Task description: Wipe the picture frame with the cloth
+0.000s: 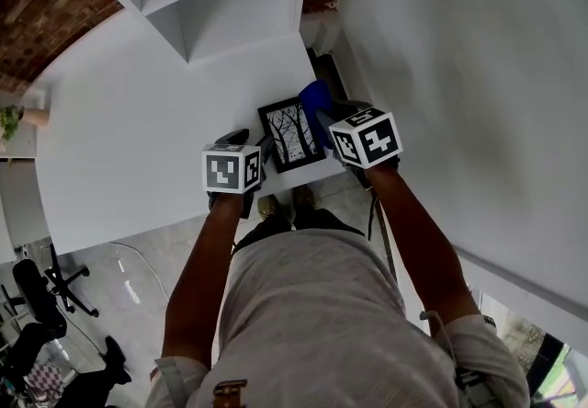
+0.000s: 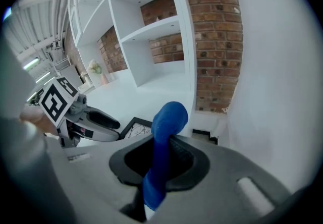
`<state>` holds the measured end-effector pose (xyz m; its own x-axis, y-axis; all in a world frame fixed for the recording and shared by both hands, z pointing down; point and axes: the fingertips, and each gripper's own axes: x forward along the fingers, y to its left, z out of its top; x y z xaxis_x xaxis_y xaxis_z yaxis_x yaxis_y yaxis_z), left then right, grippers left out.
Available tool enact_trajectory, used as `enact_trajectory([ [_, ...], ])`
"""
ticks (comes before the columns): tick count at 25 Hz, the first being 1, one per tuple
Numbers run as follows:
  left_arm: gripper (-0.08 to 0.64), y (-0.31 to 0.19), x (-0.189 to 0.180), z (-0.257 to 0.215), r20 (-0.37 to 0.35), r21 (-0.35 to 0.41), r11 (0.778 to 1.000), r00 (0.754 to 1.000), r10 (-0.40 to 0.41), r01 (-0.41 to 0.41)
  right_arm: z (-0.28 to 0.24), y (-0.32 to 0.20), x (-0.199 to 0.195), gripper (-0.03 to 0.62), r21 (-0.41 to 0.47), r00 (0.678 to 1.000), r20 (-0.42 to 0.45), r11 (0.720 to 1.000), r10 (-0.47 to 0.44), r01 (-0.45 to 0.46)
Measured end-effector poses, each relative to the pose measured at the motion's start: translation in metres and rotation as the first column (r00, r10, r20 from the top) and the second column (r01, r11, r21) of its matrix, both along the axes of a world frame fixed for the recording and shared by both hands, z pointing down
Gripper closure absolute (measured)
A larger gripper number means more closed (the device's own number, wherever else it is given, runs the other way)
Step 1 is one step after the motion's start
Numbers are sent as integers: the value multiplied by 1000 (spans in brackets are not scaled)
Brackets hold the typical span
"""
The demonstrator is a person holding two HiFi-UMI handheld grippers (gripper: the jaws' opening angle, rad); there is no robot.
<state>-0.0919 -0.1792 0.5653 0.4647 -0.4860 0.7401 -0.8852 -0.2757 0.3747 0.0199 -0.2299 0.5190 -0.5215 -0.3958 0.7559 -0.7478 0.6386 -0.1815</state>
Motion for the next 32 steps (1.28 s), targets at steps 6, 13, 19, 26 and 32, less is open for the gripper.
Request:
enact_trajectory([
  [6, 341, 0, -1, 0, 0, 0, 1000, 1000, -3, 3, -22, 17, -17, 543, 1, 994, 108, 1000, 11, -11],
  [13, 342, 0, 0, 0, -8, 1, 1000, 1000, -1, 1, -23, 38, -55, 543, -83, 972, 235, 997, 11, 9],
  [19, 341, 0, 0, 0, -3, 4, 1000, 1000, -4, 4, -6, 46, -77, 543, -127, 973, 232, 991, -2, 33],
  [26, 342, 0, -1, -1, 0, 5, 1000, 1000, -6, 6, 21, 46, -80, 543, -148, 989, 147, 989, -9, 31],
  [32, 341, 0, -1, 0, -7, 4, 1000, 1000, 1, -1, 27, 37, -64, 543, -115, 997, 75, 993, -13, 21],
])
